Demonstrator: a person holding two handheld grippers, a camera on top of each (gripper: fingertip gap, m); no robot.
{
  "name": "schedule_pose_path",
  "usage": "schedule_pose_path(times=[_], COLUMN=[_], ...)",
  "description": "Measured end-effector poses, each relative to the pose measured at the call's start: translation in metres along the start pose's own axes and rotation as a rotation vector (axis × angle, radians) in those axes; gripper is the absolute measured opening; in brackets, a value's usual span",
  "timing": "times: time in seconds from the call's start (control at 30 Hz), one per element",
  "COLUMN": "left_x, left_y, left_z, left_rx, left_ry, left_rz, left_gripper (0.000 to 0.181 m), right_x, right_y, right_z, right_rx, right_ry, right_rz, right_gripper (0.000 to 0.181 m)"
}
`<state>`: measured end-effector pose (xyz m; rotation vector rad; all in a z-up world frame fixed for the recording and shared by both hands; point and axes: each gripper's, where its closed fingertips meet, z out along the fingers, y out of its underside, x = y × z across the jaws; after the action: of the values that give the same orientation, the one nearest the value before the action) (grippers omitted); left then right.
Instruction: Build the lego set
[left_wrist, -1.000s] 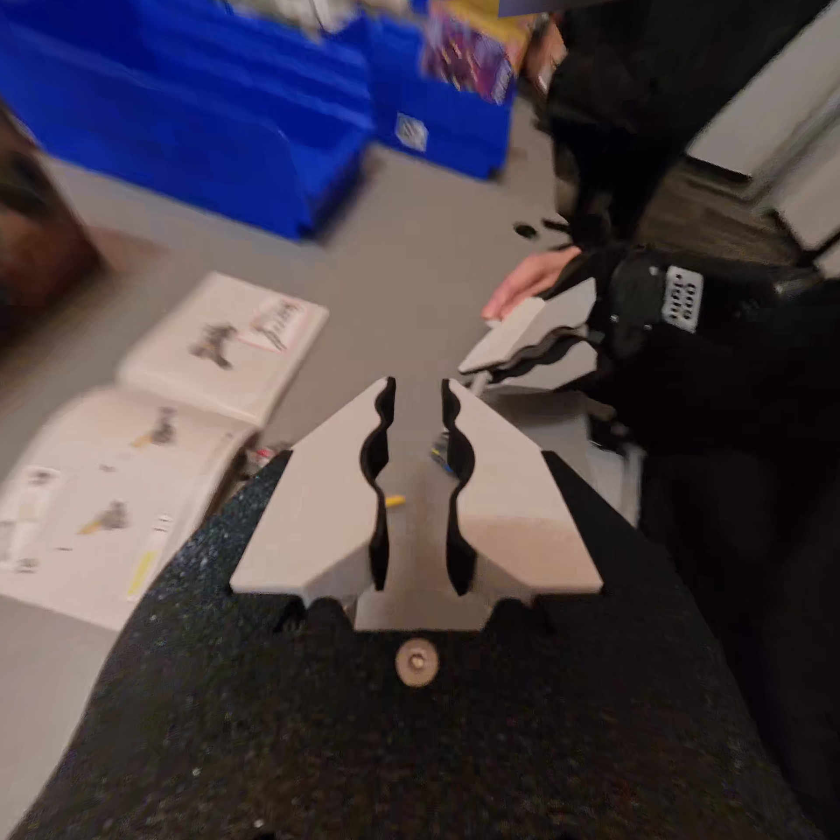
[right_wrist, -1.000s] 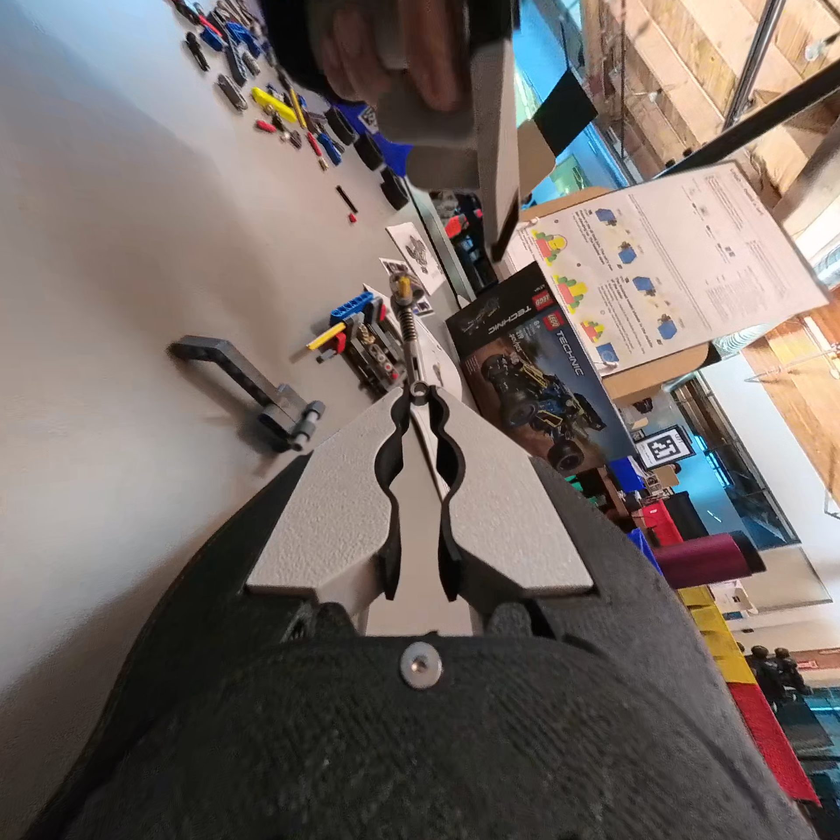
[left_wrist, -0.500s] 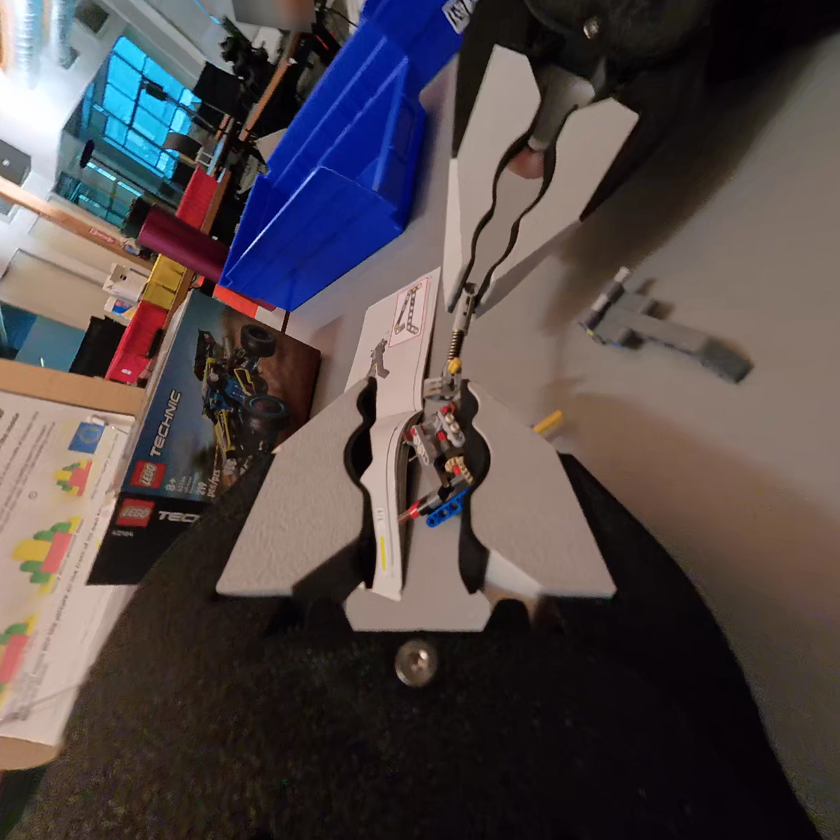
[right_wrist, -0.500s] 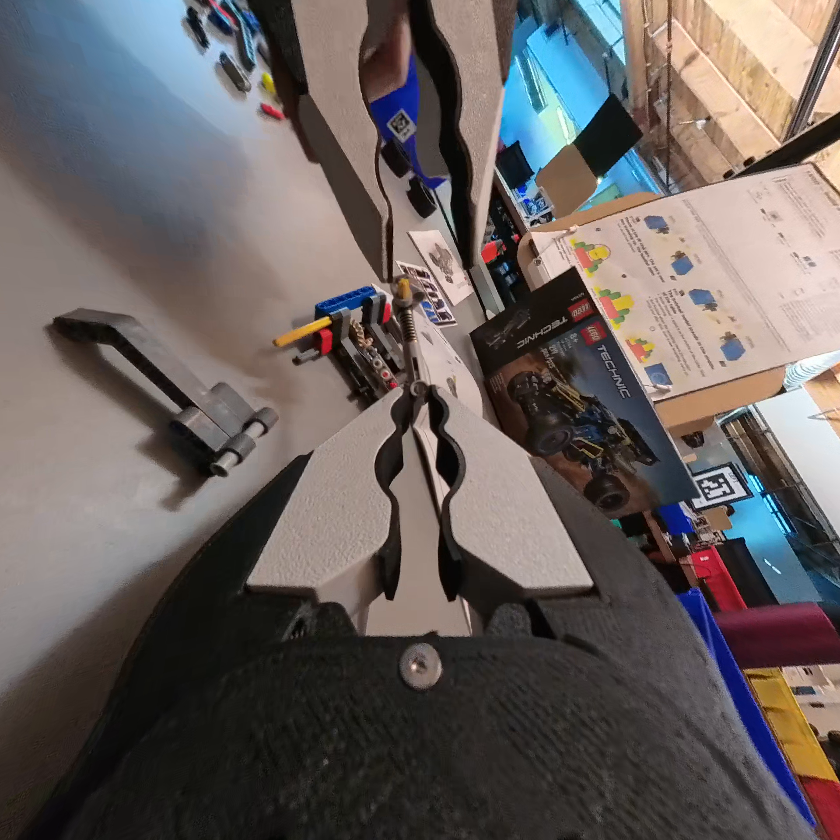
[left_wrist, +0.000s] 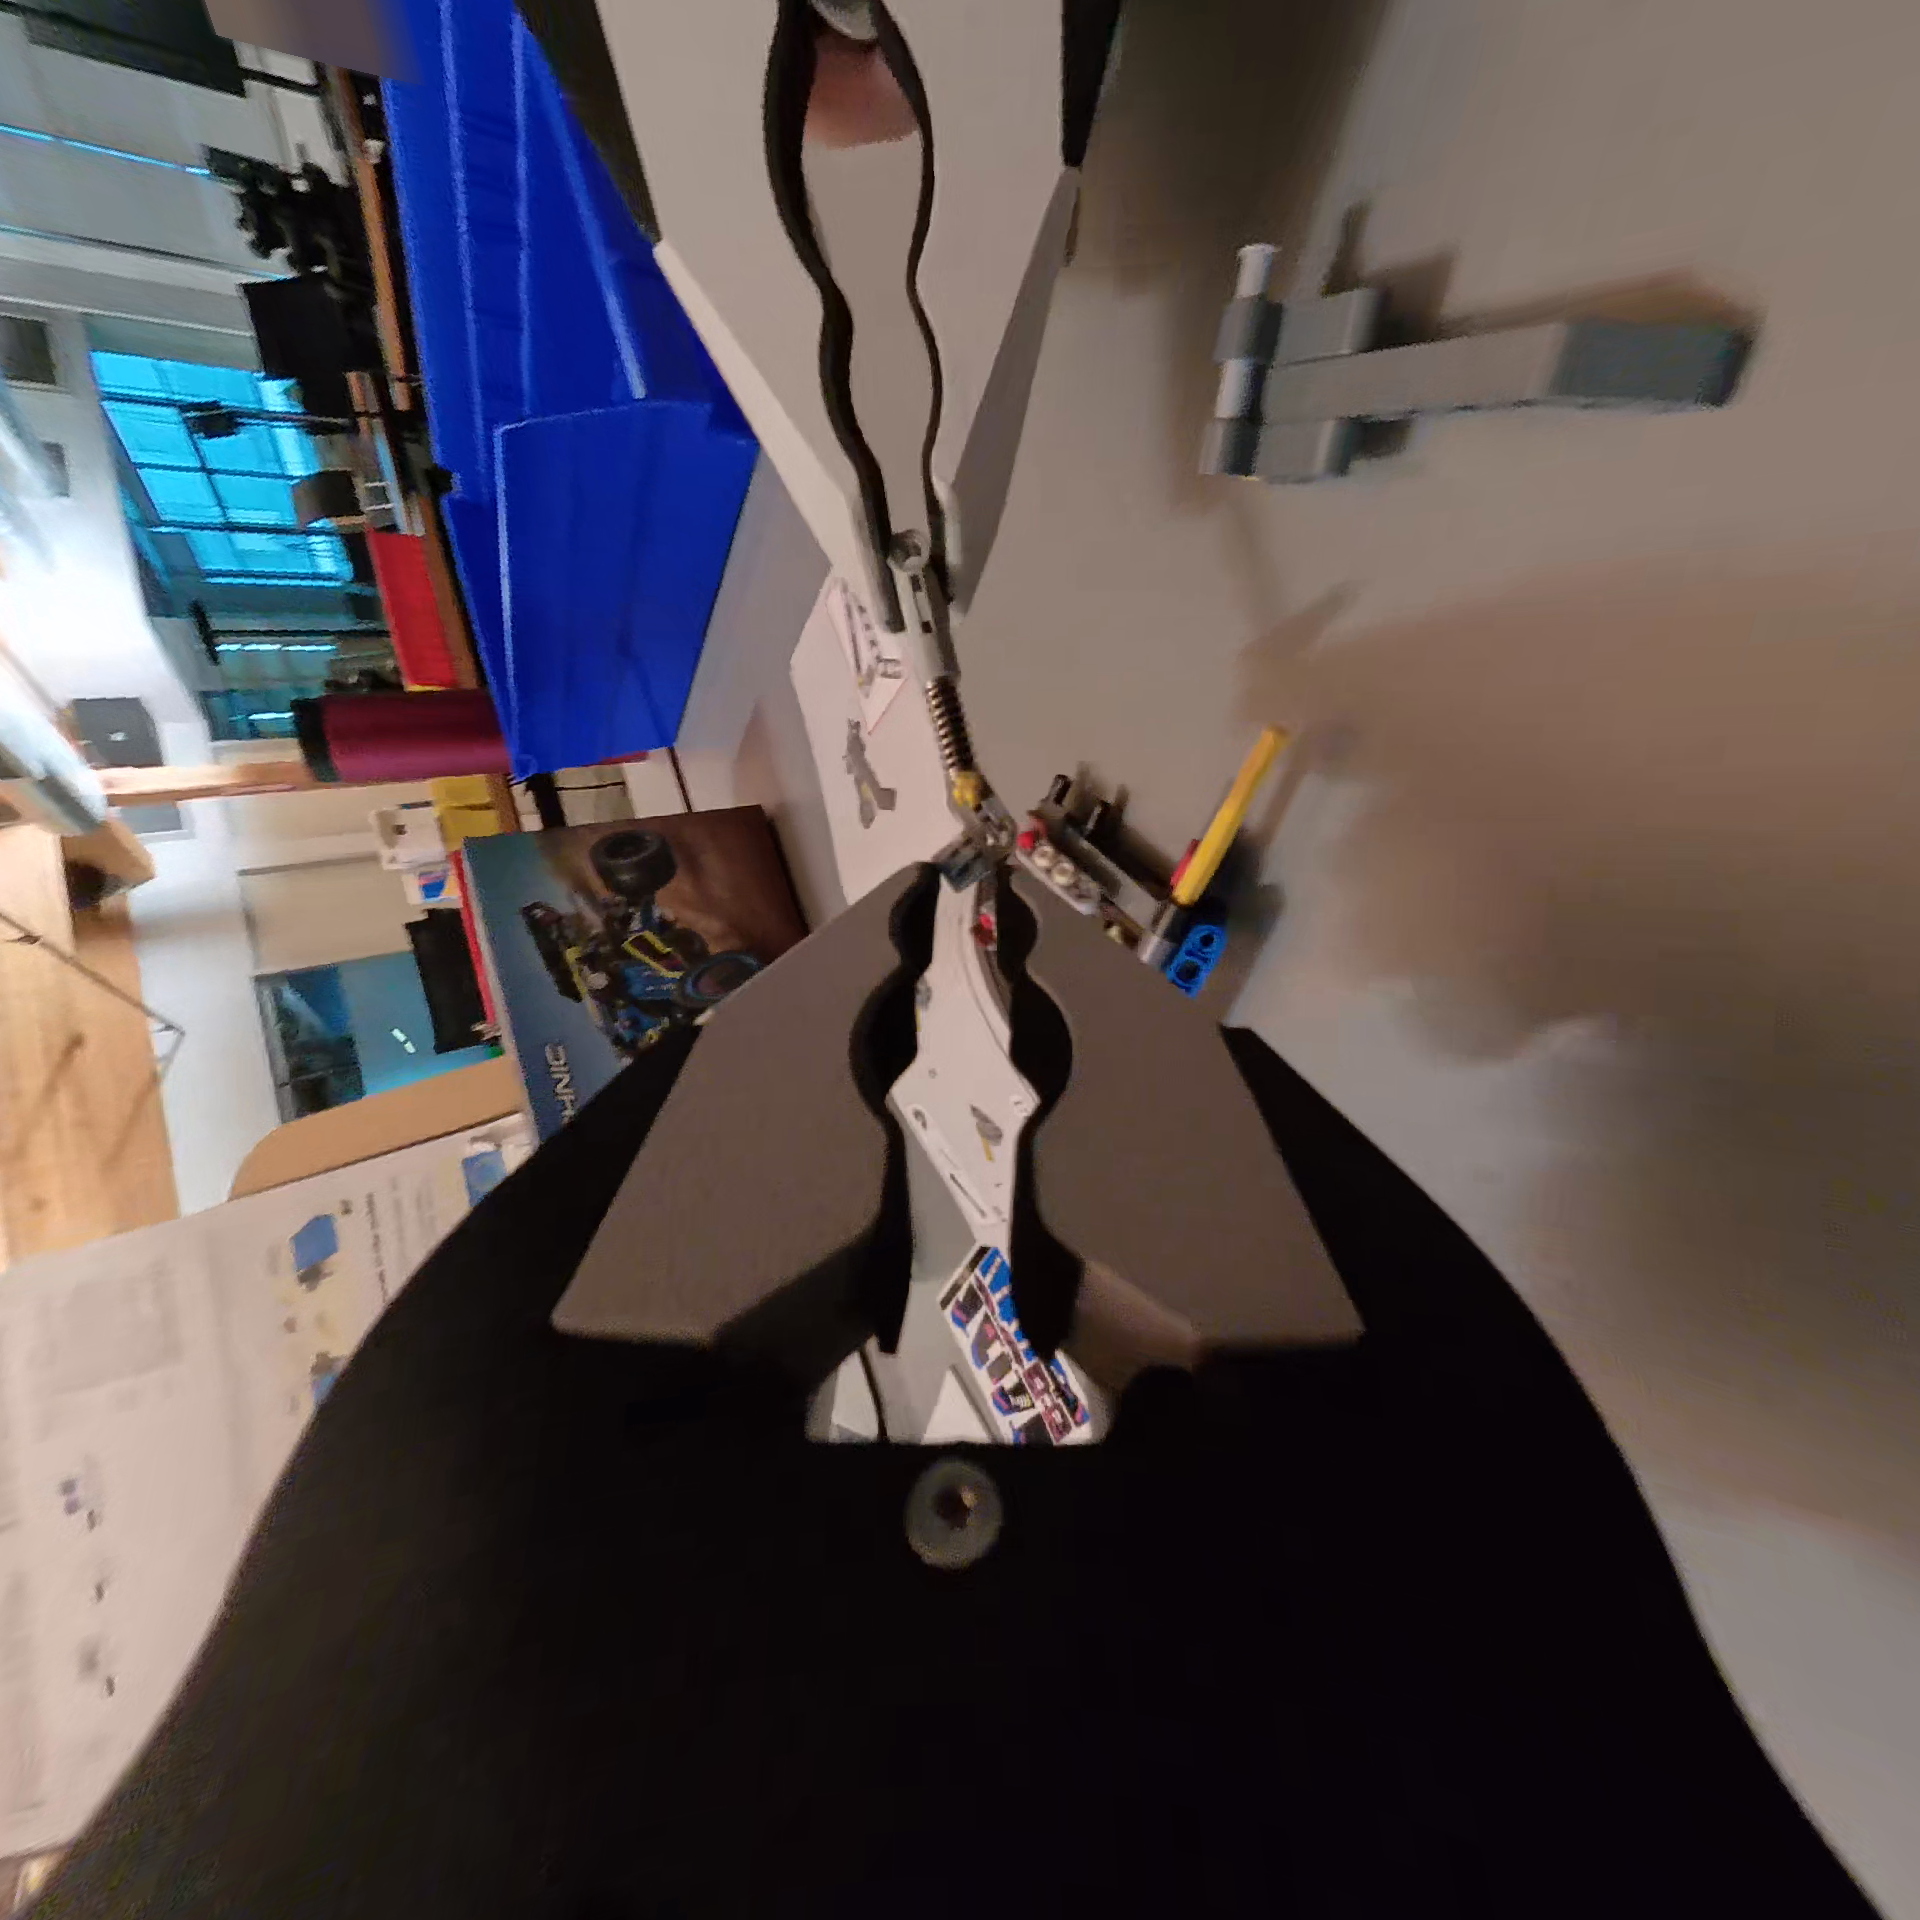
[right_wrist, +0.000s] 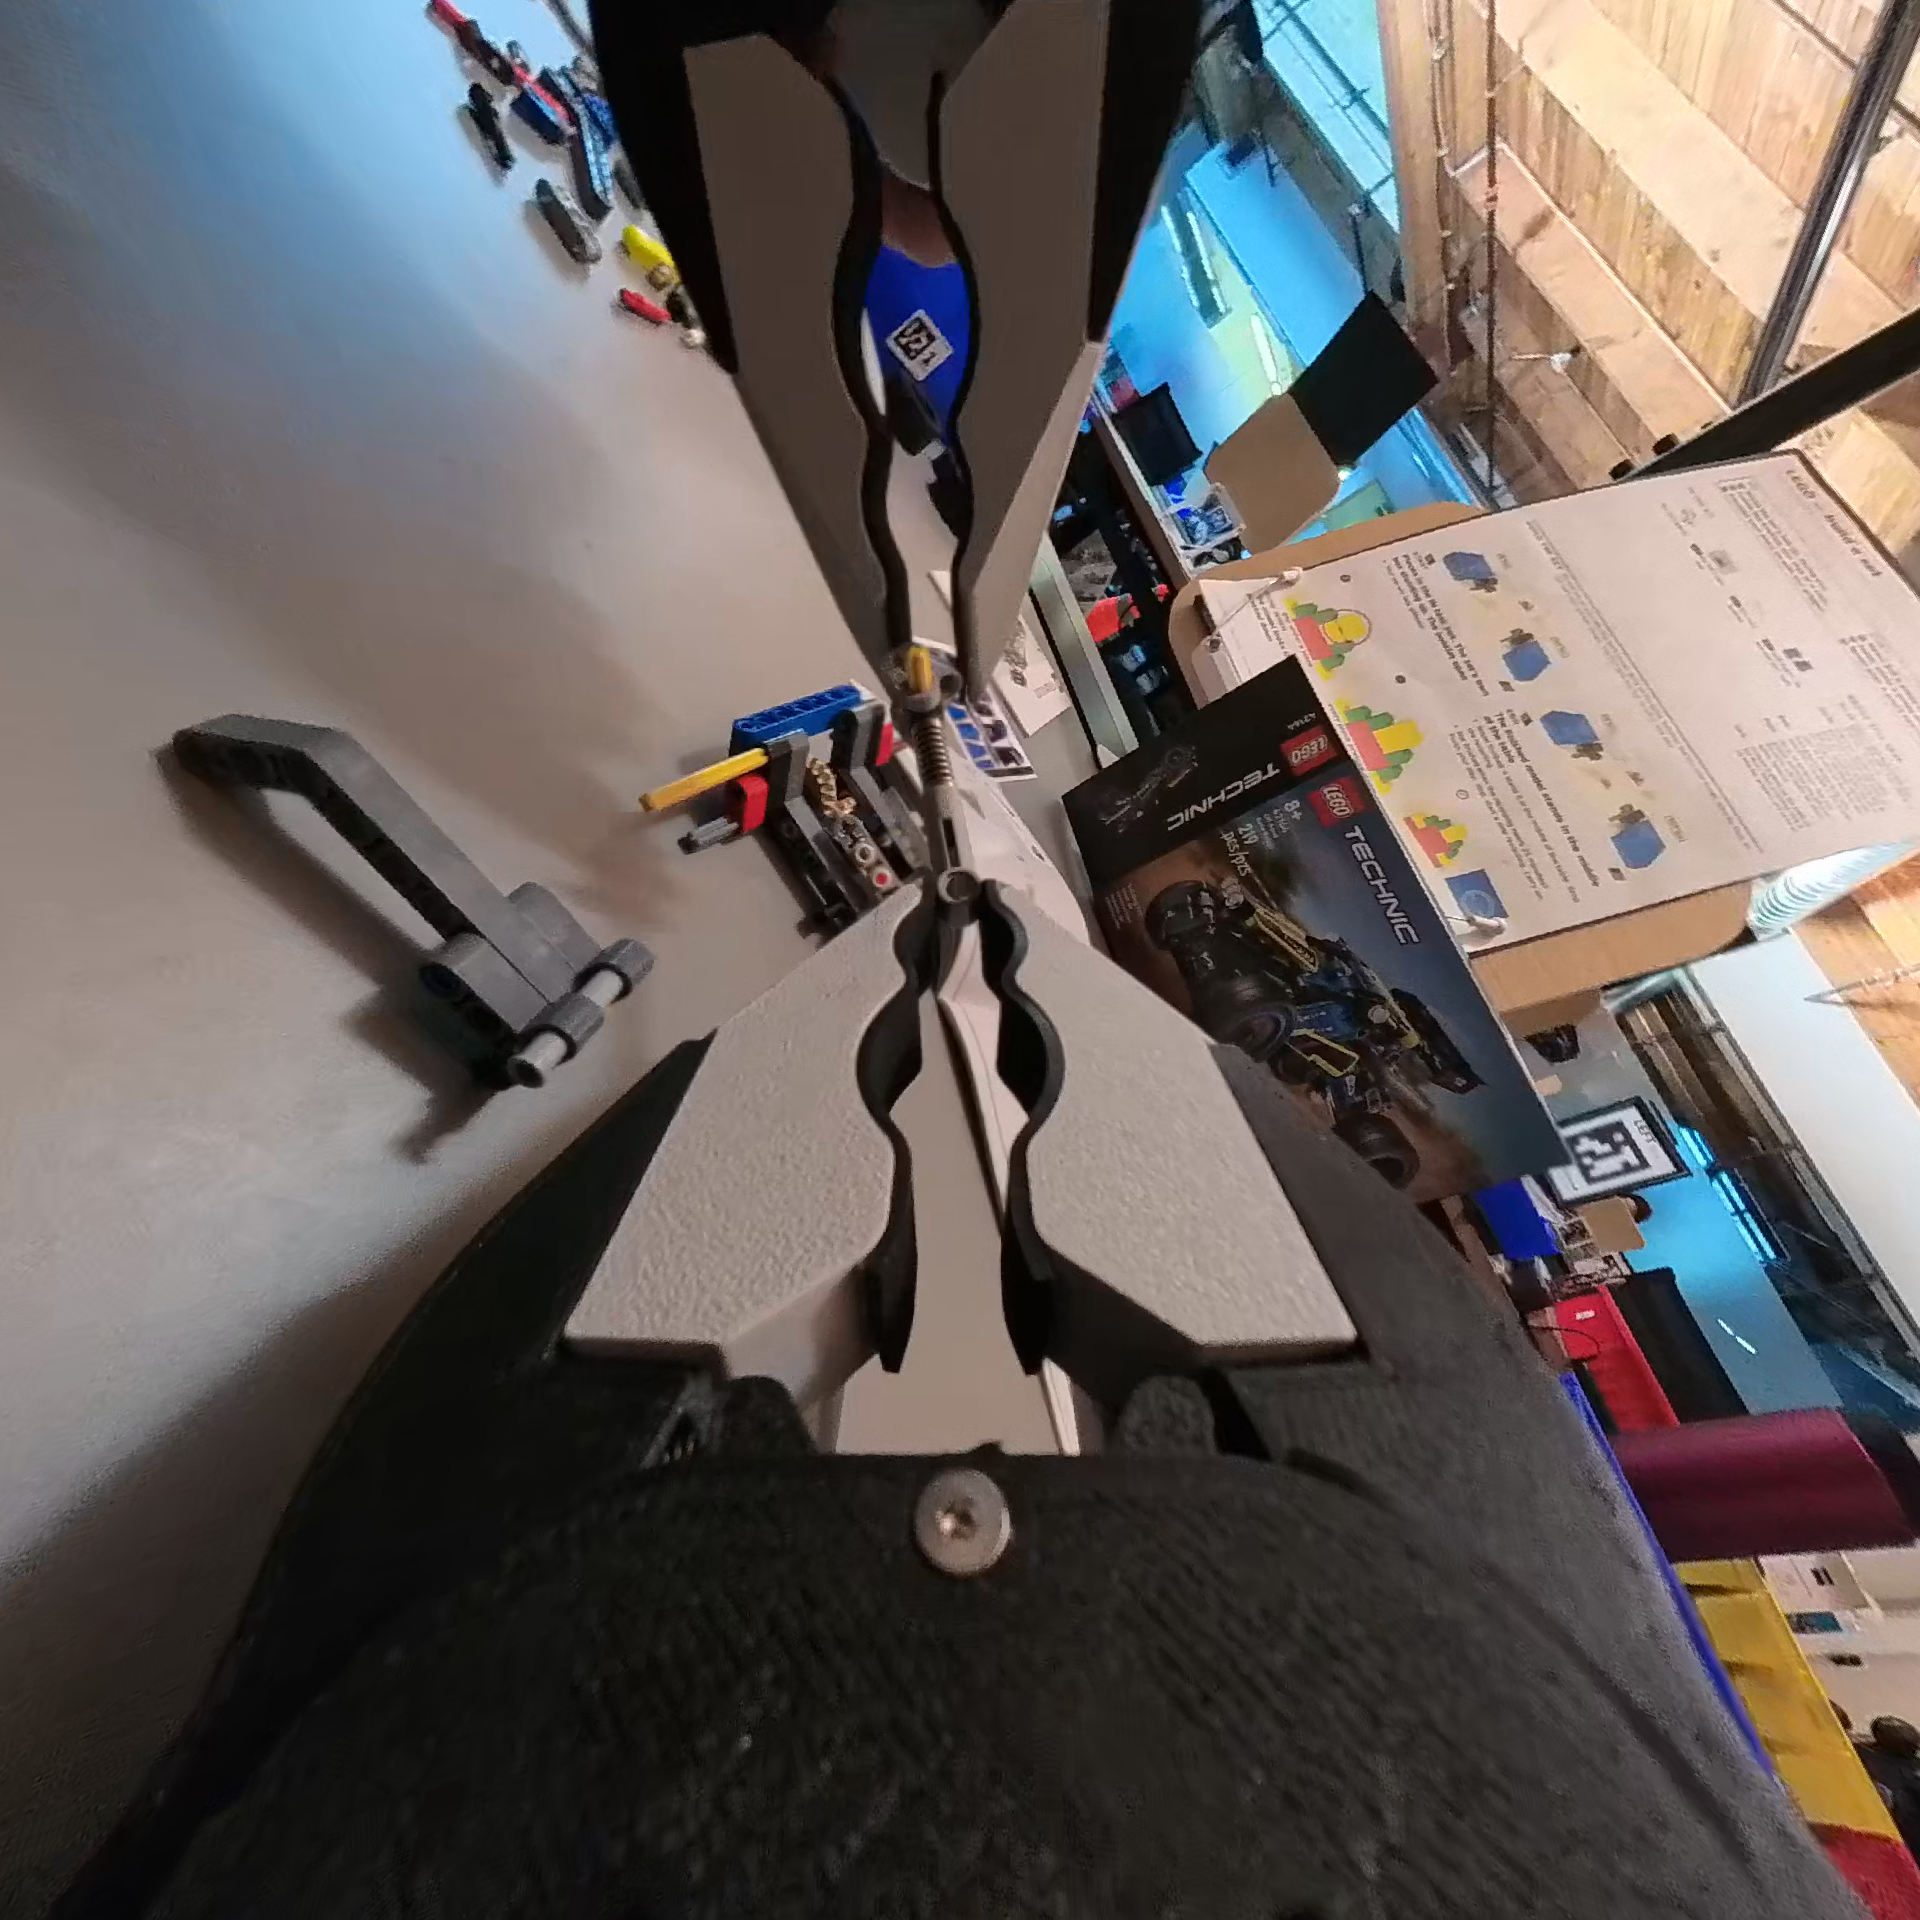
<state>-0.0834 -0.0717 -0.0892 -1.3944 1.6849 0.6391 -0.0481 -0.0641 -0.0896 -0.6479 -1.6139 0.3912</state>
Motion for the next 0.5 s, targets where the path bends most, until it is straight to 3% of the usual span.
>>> schedule_pose_path(times=[0.3, 0.43, 0.5], left_x=[-0.034, -0.031, -0.030], left_y=[-0.011, -0.028, -0.025], left_z=[-0.014, -0.011, -0.008], left_rx=[0.068, 0.124, 0.075], left_ry=[-0.345, -0.365, -0.382], left_rz=[-0.355, -0.459, -0.446], left_gripper=[0.006, 0.000, 0.000], right_x=[0.031, 0.032, 0.031], right_y=[-0.012, -0.017, -0.013], right_z=[-0.009, -0.007, -0.007], right_rx=[0.087, 0.132, 0.108], right_ry=[0.146, 0.128, 0.135], right_rz=[0.173, 0.275, 0.256], right_gripper=[0.005, 0.005, 0.005])
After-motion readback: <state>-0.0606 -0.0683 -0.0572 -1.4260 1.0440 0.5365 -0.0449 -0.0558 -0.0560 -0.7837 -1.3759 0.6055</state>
